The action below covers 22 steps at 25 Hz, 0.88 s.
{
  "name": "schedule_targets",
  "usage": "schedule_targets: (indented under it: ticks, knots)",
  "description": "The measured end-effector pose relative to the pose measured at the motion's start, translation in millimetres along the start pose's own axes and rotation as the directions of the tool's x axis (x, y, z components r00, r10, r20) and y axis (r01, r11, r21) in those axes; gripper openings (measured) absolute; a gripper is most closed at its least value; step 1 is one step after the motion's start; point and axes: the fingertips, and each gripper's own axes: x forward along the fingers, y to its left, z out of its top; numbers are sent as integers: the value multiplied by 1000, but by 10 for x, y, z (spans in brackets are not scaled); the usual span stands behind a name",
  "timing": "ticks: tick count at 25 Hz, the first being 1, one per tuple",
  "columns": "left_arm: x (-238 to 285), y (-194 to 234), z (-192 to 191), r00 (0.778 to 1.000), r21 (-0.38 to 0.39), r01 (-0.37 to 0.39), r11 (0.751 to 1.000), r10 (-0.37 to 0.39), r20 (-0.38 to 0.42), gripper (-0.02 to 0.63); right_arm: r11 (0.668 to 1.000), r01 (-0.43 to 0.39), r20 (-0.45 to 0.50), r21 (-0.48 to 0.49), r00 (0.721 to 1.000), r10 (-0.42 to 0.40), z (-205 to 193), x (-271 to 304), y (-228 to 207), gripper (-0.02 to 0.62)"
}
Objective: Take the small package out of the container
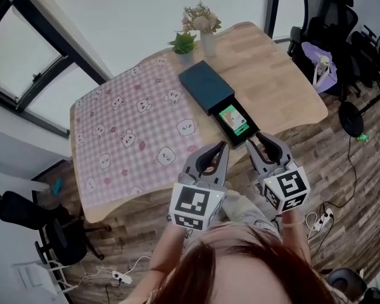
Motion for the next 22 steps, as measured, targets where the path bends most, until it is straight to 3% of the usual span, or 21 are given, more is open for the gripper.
schedule_targets:
  ticks: [22]
  knots:
    - [869, 648, -166, 997, -77, -70, 995, 67, -40, 14, 996, -74, -226, -44, 972, 62, -656, 1057, -471, 181]
